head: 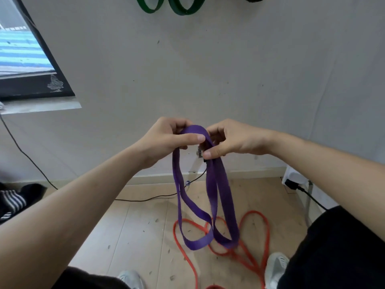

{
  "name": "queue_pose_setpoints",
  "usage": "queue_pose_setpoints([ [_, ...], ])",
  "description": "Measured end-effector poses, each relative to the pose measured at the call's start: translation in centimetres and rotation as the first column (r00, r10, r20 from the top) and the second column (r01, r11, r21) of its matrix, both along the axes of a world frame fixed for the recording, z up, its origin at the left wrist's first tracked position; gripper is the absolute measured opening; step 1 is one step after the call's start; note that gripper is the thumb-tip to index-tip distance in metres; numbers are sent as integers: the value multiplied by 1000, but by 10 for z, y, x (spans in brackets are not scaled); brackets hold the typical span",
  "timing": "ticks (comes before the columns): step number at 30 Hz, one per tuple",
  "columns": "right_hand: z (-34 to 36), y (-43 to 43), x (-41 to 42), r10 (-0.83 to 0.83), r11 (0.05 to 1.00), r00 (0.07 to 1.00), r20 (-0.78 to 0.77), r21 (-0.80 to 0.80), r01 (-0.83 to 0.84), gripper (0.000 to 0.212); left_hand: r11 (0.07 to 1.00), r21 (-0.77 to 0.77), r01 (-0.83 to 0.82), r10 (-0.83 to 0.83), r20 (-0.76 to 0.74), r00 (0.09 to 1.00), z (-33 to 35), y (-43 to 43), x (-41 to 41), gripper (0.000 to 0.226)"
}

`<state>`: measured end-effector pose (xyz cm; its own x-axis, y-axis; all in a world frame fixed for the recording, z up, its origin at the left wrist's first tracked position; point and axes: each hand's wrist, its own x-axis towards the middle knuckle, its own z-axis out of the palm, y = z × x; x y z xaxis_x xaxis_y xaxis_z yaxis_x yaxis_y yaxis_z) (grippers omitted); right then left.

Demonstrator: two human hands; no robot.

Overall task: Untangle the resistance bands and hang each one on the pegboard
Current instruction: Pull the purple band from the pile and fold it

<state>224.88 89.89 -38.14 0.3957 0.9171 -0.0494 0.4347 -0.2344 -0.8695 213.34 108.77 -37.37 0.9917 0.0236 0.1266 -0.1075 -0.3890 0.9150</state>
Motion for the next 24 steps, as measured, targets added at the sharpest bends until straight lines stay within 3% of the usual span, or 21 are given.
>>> queue_pose_setpoints([
  [7,-38,13,-4,76,974,997,3,-216,-74,27,985,-150,-85,101,99,990,6,0,-2,16],
  [10,-42,16,1,63,971,998,-18,-229,-65,26,968,-203,-145,174,135,975,9,8,-3,25],
  [13,-33,13,9,-10,985,999,-39,-170,3,22,951,-220,-216,249,136,959,11,24,-6,35],
  [17,-18,5,16,-87,994,993,-77,-66,82,36,948,-177,-263,284,105,953,9,45,-10,30],
  [20,-6,3,15,-148,987,982,-115,50,154,26,957,-102,-271,278,61,959,5,51,-13,45],
  [24,3,6,9,-164,981,984,-75,92,171,21,971,-46,-235,237,37,971,3,45,-11,56],
])
